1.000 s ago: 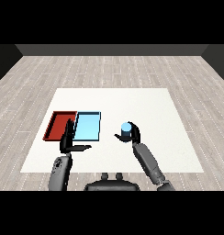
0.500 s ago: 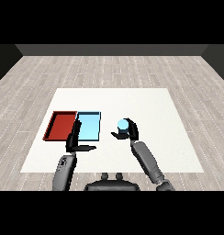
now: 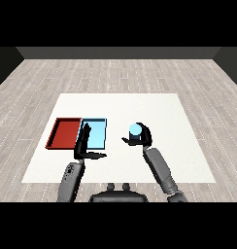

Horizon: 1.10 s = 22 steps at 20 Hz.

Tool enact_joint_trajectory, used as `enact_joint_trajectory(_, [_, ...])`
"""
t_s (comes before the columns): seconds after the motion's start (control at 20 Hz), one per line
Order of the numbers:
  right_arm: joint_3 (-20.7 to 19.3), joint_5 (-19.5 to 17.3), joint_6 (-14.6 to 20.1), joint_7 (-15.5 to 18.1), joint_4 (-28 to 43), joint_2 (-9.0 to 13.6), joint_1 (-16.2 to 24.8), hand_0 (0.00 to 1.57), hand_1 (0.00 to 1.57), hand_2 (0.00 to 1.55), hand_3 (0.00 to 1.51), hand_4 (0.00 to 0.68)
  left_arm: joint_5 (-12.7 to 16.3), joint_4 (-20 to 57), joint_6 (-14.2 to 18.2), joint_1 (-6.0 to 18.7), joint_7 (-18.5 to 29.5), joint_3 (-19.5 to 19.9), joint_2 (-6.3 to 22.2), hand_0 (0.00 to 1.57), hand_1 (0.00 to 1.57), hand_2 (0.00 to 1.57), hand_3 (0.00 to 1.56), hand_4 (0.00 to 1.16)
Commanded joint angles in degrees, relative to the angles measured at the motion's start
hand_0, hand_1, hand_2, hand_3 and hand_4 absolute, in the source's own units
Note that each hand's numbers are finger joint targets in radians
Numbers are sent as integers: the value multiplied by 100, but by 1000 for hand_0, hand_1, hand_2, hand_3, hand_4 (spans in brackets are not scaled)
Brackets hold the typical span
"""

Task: Pick the blue can and put it in the blue box

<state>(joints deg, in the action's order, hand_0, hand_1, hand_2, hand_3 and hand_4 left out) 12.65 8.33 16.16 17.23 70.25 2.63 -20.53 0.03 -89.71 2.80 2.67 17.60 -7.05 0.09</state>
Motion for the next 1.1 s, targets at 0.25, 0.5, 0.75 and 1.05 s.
enact_joint_trajectory(0.25, [-395,-147,-488,-194,-117,28,-502,1467,1467,1466,1375,566,543,630,224,658,-86,-387,-8,0,0,0,0,0])
enact_joint_trajectory(0.5, [-203,-428,-320,-802,713,-162,-216,1447,1447,1470,1385,555,574,675,657,831,-5,-899,-9,0,0,0,0,0])
enact_joint_trajectory(0.75, [-201,-416,-298,-199,110,-258,-482,1447,1447,1472,1389,576,530,1011,762,942,217,-1129,-9,0,0,0,0,0])
enact_joint_trajectory(1.05, [448,-246,19,-481,871,-261,-84,1450,1450,1464,1374,550,936,1760,1081,1455,392,-1347,-9,0,0,0,0,0])
